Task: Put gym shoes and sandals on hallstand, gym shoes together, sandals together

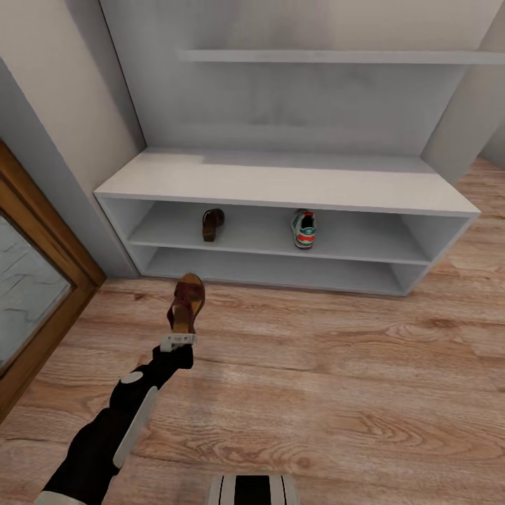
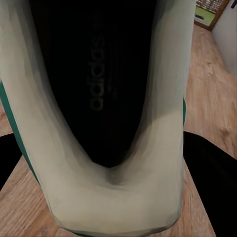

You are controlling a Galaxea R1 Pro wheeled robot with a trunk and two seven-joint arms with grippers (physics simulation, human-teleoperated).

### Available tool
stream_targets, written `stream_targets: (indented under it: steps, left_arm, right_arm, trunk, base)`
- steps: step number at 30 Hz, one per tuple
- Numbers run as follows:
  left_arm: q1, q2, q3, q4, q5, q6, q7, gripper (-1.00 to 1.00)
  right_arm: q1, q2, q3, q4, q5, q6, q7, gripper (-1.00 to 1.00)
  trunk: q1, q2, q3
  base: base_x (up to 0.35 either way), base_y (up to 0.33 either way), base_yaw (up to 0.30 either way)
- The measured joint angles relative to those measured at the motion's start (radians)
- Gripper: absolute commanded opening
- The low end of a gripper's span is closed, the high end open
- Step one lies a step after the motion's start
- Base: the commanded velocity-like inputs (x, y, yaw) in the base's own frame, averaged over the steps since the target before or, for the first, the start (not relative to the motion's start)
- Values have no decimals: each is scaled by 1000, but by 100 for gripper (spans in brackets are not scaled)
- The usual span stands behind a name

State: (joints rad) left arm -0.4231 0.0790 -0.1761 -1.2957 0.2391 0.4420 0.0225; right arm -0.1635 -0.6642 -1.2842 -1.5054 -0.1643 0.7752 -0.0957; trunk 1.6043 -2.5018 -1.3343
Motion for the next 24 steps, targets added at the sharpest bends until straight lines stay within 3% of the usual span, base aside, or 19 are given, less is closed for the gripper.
stream_targets:
  steps: [4, 10, 14, 18, 21, 24]
  left_arm:
    - [-87, 0, 0, 161, -1, 1, -2, -100]
    - [-187, -10, -7, 217, 0, 2, 1, -100]
    - [-271, -50, -13, 272, 3, 3, 1, -100]
    - [-360, -113, -26, 406, 3, 3, 2, -100]
    - [-405, -127, -76, 463, 2, 4, 1, -100]
    - [-414, -130, -89, 472, 1, 4, 1, -100]
  right_arm:
    - [0, 0, 0, 0, 0, 0, 0, -100]
    - [0, 0, 0, 0, 0, 0, 0, -100]
    - [0, 0, 0, 1, 0, 0, 0, -100]
    - [0, 0, 0, 0, 0, 0, 0, -100]
    - [0, 0, 1, 0, 0, 0, 0, -100]
    - [0, 0, 1, 0, 0, 0, 0, -100]
  trunk:
    - [0, 0, 0]
    - [0, 0, 0]
    - [0, 0, 0]
    - [0, 0, 0]
    - [0, 0, 0]
    - [0, 0, 0]
  base:
    - [0, 0, 0]
    - [0, 0, 0]
    - [0, 0, 0]
    - [0, 0, 0]
    - [0, 0, 0]
    - [0, 0, 0]
